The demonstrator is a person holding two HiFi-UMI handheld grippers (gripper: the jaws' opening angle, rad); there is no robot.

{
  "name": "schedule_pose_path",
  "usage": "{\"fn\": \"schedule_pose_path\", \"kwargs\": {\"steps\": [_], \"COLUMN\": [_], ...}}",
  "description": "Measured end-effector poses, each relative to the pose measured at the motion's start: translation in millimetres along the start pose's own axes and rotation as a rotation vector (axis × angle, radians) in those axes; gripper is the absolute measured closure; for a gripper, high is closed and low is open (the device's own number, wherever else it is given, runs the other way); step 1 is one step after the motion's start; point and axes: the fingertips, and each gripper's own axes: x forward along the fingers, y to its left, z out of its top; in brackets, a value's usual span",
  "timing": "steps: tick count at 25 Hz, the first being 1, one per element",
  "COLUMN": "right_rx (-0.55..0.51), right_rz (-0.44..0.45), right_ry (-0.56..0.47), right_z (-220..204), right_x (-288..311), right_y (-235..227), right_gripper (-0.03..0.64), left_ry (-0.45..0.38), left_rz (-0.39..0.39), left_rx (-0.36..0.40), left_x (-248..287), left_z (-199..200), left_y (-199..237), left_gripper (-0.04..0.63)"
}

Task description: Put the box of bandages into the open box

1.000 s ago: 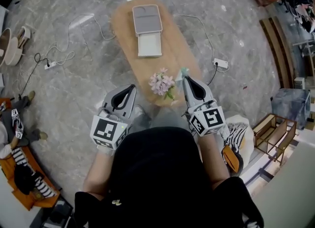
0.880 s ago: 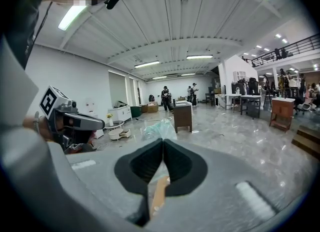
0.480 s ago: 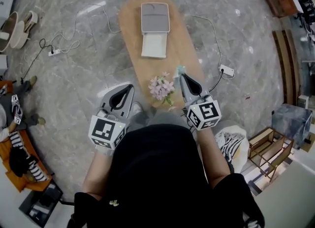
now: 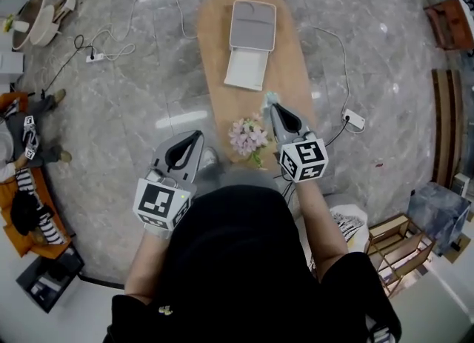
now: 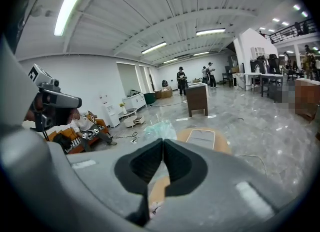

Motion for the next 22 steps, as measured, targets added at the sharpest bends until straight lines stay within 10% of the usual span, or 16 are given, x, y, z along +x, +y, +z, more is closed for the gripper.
{"fn": "schedule_pose_path", "kwargs": {"steps": [22], "right_rx": [-0.043], "right_rz": [0.106], "right_ry": [0.247], "right_z": [-95], "right_x": [141], "right_y": [-65], "right_gripper": [0.614], "left_ry": [0.142], "left_rz": [0.158], "left_rx": [-0.122], "left_x": [19], "left_z": [-39], "left_y": [6], "left_gripper": [0.584]}}
